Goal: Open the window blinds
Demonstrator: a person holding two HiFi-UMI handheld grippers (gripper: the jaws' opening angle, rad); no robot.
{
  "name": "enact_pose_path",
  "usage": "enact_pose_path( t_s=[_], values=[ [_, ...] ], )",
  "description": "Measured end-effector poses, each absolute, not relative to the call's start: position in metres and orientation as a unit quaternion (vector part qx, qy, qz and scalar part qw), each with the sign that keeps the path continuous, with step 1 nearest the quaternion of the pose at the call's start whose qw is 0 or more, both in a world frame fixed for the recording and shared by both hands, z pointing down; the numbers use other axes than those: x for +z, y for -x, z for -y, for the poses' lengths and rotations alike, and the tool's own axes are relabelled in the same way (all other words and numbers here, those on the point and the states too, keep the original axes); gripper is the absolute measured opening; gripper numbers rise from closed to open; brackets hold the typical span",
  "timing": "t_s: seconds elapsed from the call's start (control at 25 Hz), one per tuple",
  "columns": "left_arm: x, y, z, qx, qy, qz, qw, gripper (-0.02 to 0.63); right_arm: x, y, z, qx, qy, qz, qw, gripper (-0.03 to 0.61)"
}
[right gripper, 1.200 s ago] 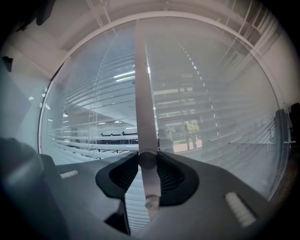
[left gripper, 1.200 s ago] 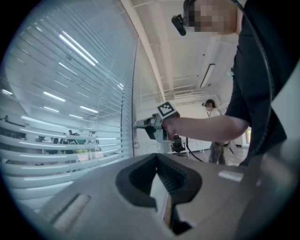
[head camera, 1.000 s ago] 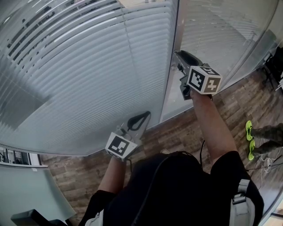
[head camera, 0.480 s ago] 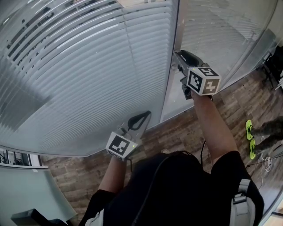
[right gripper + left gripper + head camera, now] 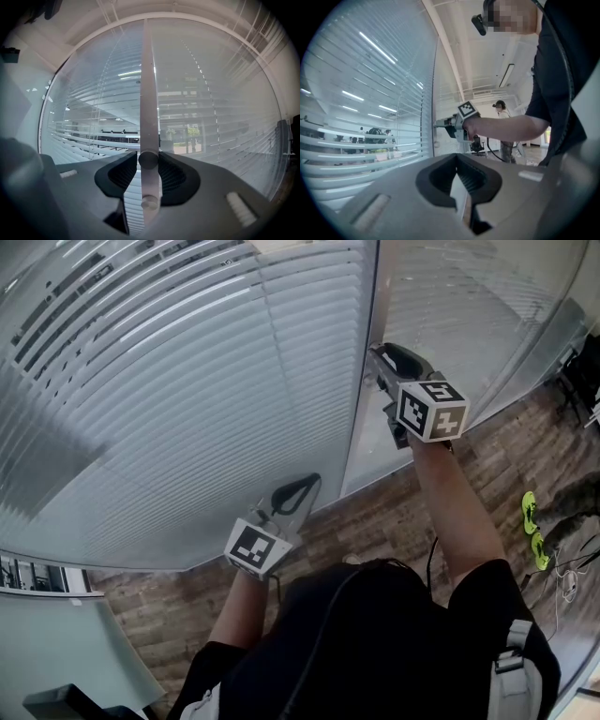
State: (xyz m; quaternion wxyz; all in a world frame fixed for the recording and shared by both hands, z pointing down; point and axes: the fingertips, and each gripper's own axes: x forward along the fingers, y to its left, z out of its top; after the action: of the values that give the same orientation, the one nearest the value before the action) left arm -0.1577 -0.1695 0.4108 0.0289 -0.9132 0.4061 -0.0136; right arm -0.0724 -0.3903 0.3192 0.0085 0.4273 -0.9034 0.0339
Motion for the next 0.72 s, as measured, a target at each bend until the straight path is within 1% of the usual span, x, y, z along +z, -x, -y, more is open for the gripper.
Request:
enact_pose_path(
  t_s=[0.36, 0.56, 0.68, 0.72],
  values=[
    [0.412, 0.150, 0.176, -0.011, 0.917, -0.398, 0.030, 0.005, 0.321, 0.063, 0.378, 0.001, -0.420, 0.907, 0.019, 0.150],
    [0.408, 0.139, 0.178, -0.007, 0.922, -0.388, 0.014, 0.005, 0.317, 0.058, 0.355, -0.013, -0.377, 0.926, -0.006, 0.150],
    [0.408, 0.137, 0.180, -0.005, 0.924, -0.382, 0.029, 0.005, 0.322, 0.057, 0.337, -0.018, -0.351, 0.936, -0.013, 0.149],
    [0.408, 0.137, 0.181, -0.005, 0.924, -0.382, 0.033, 0.005, 0.325, 0.056, 0.331, -0.024, -0.346, 0.938, -0.009, 0.133]
  ],
)
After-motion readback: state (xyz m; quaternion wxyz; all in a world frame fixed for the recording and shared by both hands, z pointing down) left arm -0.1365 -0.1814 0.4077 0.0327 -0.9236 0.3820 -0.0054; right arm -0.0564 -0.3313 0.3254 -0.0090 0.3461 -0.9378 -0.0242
